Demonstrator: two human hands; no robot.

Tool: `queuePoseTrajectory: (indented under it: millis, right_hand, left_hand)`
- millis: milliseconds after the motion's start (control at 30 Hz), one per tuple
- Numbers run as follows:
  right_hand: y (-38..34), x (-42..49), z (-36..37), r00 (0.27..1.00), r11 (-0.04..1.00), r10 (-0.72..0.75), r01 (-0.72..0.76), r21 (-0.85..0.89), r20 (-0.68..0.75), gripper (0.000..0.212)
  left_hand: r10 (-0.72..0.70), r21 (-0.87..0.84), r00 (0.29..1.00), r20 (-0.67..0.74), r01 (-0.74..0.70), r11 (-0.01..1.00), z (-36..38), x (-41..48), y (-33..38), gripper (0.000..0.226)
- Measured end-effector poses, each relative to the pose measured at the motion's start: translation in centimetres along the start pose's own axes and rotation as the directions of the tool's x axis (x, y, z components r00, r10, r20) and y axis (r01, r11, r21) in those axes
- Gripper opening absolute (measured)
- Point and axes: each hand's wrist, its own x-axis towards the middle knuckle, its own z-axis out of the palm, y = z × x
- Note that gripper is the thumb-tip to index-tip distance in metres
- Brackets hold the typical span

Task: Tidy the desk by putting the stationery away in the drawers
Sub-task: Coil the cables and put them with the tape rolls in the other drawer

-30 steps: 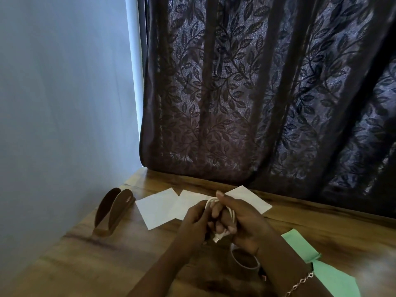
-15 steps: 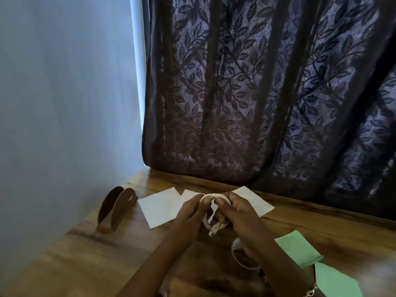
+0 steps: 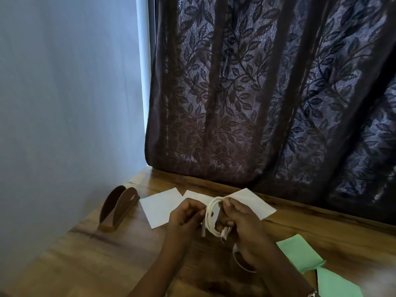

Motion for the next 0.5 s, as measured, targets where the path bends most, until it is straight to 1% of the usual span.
queuePoseTrajectory:
  millis: [100,267,300,333,400,433,500]
  right_hand:
    - [0.2,0.2,0.0,1.0,1.0,-0.005,0.005,-0.001,0.005,0.026]
    - [0.3,0.4,0.0,0.999,0.994,-0.047,0.048,-0.102,0.007,0.023]
    - [0.3,0.5,0.0,0.998,0.989,-0.063,0.062,-0.134,-0.003,0.023]
    - [0.3,0.5,-0.2,0.997,0.982,-0.079,0.075,-0.171,-0.017,0.025]
    - [0.3,0.7,-0.3,0.995,0.969,-0.096,0.086,-0.23,-0.035,0.034]
    - [0.3,0.8,-0.3,0.995,0.962,-0.098,0.087,-0.257,-0.033,0.036]
    - [0.3,0.9,-0.2,0.996,0.945,-0.085,0.073,-0.319,-0.024,0.038]
  left_hand:
    - [0.008,0.041,1.0,0.0,-0.008,0.999,-0.1,-0.1,-0.2,0.022]
    - [-0.005,0.133,1.0,-0.024,0.008,0.991,-0.1,0.1,0.0,0.029]
    - [-0.028,0.115,0.999,-0.04,0.032,0.993,0.0,0.2,0.2,0.029]
    - [-0.072,0.057,0.996,-0.051,0.075,0.996,0.2,0.1,0.4,0.026]
    - [-0.153,-0.048,0.988,-0.024,0.151,0.987,0.6,-0.3,0.9,0.022]
    - [-0.142,-0.023,0.99,0.007,0.142,0.99,0.7,-0.4,1.0,0.02]
    - [-0.079,0.139,0.996,0.049,0.072,0.988,1.0,-0.7,0.7,0.017]
